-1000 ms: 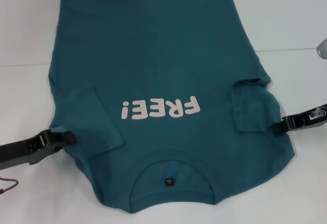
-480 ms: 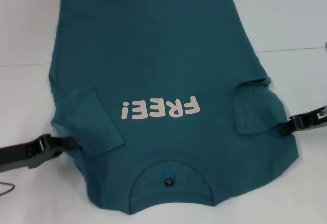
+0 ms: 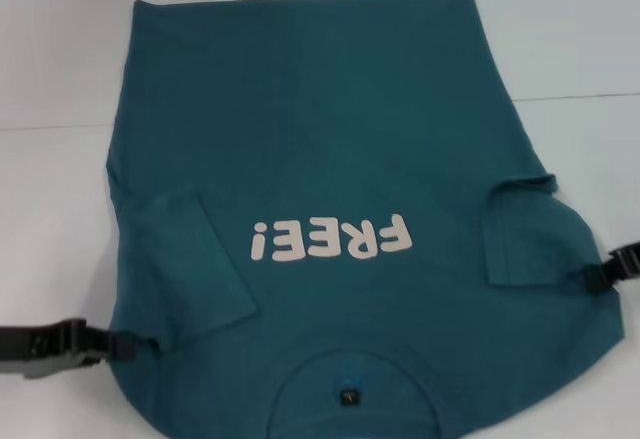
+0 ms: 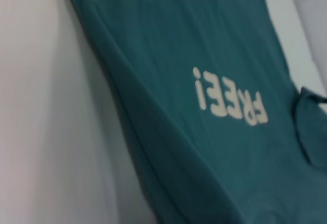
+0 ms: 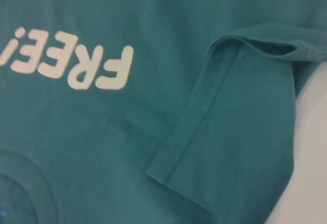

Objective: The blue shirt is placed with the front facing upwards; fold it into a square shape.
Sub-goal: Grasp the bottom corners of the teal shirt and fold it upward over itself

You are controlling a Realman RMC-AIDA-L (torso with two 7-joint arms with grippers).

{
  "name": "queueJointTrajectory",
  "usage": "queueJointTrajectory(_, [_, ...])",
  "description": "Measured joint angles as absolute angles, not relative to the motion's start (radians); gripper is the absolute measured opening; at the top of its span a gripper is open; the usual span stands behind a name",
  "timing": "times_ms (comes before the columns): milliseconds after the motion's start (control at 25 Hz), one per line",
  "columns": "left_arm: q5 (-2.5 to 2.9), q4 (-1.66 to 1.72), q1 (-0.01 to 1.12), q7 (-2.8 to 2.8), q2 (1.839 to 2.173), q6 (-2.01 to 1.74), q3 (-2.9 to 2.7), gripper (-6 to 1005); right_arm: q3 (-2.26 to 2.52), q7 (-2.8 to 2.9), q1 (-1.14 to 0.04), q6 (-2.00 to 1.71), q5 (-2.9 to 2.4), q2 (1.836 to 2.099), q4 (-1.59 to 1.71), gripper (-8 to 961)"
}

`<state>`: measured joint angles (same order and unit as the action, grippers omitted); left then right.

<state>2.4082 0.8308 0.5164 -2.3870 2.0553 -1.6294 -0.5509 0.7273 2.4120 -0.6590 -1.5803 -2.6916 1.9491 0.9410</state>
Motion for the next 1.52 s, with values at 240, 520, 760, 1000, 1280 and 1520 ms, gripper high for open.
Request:
queueJointTrajectory(240, [2.482, 0.893, 0.493, -2.405, 2.066, -1.722, -0.565, 48, 0.729, 2.410, -0.656, -1.651, -2.751, 1.952, 0.948, 41])
queueJointTrajectory(520, [2.509, 0.971, 0.438, -2.409, 2.086, -1.829, -0.566, 48, 0.733, 2.386, -0.626, -1.749, -2.769, 1.962, 1.009, 41])
queueJointTrajectory(760, [2.575, 0.990, 0.415, -2.399, 2.094, -1.911, -0.569, 48, 0.735, 2.345, -0.601, -1.827, -2.778, 1.960, 1.023, 41])
queueJointTrajectory(1000, [2.594, 0.999, 0.385, -2.374, 2.098, -1.977, -0.575, 48, 0.734, 2.303, -0.575, -1.888, -2.851, 1.968, 1.024, 41])
queueJointTrajectory(1280, [2.603, 1.008, 0.380, -2.352, 2.099, -2.014, -0.578, 49, 0.719, 2.275, -0.559, -1.885, -2.841, 1.972, 1.024, 41])
queueJointTrajectory(1520, [2.481, 0.965, 0.450, -2.346, 2.082, -2.020, -0.569, 49, 0.653, 2.278, -0.597, -1.850, -2.692, 1.952, 1.022, 41])
